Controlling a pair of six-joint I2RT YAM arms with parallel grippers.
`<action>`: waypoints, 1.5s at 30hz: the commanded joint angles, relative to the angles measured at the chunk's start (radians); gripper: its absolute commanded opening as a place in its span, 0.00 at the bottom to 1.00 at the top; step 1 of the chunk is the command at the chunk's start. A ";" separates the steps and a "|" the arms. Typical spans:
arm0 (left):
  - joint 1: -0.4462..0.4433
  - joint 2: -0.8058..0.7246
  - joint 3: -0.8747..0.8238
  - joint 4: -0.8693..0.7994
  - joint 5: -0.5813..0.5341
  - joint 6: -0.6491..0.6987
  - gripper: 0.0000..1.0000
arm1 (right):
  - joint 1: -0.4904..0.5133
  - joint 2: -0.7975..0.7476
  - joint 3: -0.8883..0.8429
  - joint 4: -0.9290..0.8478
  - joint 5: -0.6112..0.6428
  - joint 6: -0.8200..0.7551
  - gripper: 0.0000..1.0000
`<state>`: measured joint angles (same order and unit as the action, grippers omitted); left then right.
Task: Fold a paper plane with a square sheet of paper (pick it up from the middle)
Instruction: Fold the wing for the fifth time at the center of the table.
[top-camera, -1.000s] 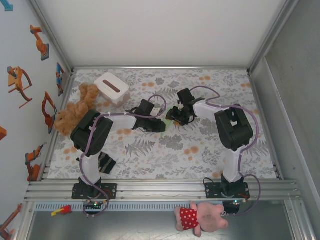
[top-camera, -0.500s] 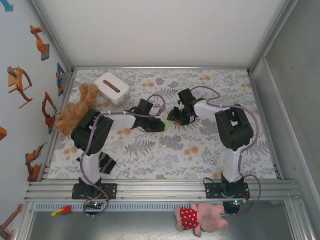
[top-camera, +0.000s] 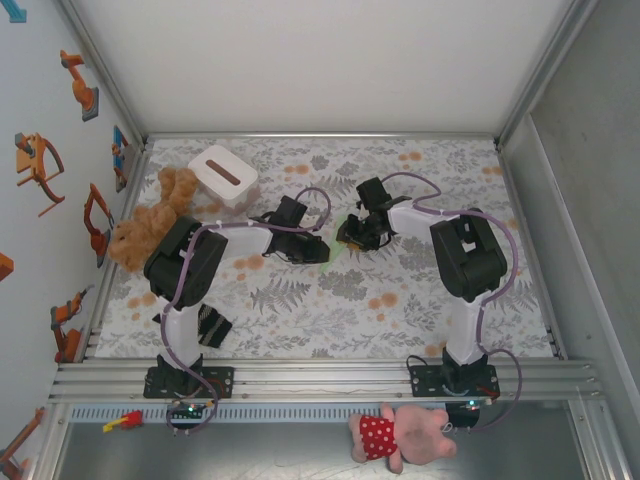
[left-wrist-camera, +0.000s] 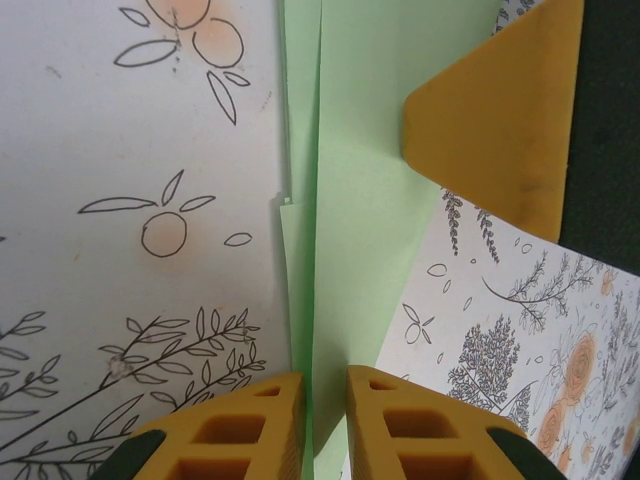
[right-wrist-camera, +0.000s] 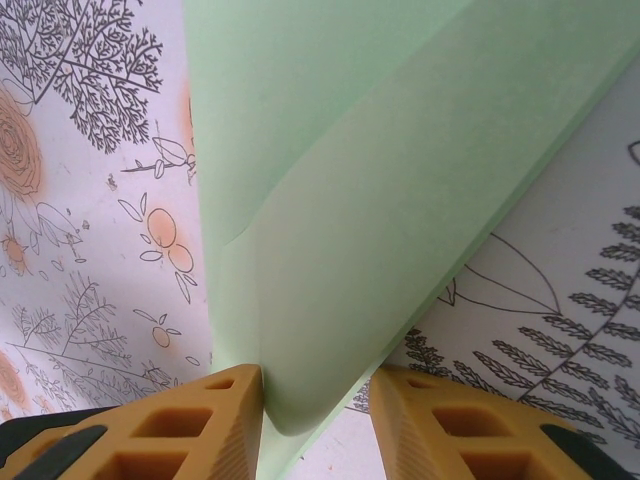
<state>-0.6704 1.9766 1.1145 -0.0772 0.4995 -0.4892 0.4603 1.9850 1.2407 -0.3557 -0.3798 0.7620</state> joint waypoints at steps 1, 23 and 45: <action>-0.012 0.089 -0.013 -0.085 -0.050 0.000 0.19 | -0.015 0.121 -0.058 -0.123 0.146 -0.020 0.36; -0.021 0.113 0.011 -0.160 -0.081 0.020 0.19 | -0.048 -0.272 -0.197 0.169 -0.124 -0.086 0.39; -0.022 0.114 0.018 -0.161 -0.073 0.019 0.20 | 0.000 -0.080 -0.094 0.233 -0.174 -0.049 0.15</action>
<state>-0.6689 1.9968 1.1614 -0.1486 0.5022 -0.4881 0.4606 1.8923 1.1141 -0.1364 -0.5426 0.7067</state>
